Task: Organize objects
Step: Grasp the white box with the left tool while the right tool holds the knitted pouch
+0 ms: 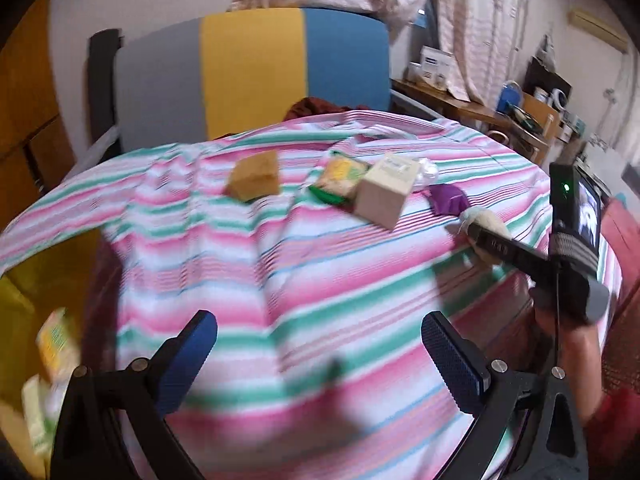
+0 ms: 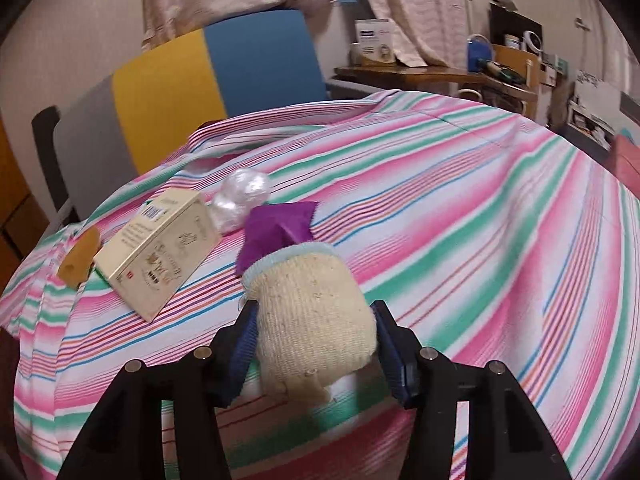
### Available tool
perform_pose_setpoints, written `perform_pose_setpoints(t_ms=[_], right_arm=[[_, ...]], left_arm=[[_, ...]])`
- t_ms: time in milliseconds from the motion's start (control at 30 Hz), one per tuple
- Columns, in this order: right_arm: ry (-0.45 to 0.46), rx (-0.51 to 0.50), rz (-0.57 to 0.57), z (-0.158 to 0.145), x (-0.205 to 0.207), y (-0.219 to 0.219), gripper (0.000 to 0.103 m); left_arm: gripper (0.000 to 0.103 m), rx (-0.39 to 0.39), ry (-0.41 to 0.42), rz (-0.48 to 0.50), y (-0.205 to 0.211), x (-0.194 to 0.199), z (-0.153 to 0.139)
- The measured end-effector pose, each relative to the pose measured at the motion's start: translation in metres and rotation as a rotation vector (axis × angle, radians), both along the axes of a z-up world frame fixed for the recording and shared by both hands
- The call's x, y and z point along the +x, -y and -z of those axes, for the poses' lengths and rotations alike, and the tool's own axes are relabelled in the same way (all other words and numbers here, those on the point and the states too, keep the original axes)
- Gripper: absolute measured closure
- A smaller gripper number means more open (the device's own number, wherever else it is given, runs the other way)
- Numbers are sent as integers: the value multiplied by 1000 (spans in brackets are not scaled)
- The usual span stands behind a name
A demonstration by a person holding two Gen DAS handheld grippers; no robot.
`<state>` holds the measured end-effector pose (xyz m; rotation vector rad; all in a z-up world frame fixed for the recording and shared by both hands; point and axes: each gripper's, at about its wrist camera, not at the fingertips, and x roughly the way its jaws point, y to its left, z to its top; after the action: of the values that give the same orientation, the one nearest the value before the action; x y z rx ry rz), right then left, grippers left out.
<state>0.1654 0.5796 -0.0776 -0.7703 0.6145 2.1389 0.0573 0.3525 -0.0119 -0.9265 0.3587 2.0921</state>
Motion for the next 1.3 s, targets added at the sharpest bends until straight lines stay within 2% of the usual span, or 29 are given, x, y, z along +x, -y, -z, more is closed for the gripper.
perform_pose_setpoints(t_ms=[133, 400, 667, 867, 933, 1100, 1300], right_arm=[[-10, 2, 6, 1, 0, -1, 47], [17, 45, 12, 3, -5, 3, 47], [22, 61, 14, 4, -5, 3, 47], [20, 65, 15, 4, -6, 4, 47], [22, 67, 15, 4, -6, 4, 47], [24, 71, 16, 4, -6, 5, 47], [32, 80, 18, 3, -6, 6, 46]], left_arm=[[0, -17, -14, 34, -45, -11, 3], [0, -64, -32, 8, -117, -46, 13], [0, -77, -139, 62, -154, -56, 24], [1, -25, -143, 74, -163, -56, 26], [9, -7, -135, 78, -164, -55, 28], [42, -30, -123, 154, -175, -49, 38], [51, -7, -145, 192, -169, -39, 38]])
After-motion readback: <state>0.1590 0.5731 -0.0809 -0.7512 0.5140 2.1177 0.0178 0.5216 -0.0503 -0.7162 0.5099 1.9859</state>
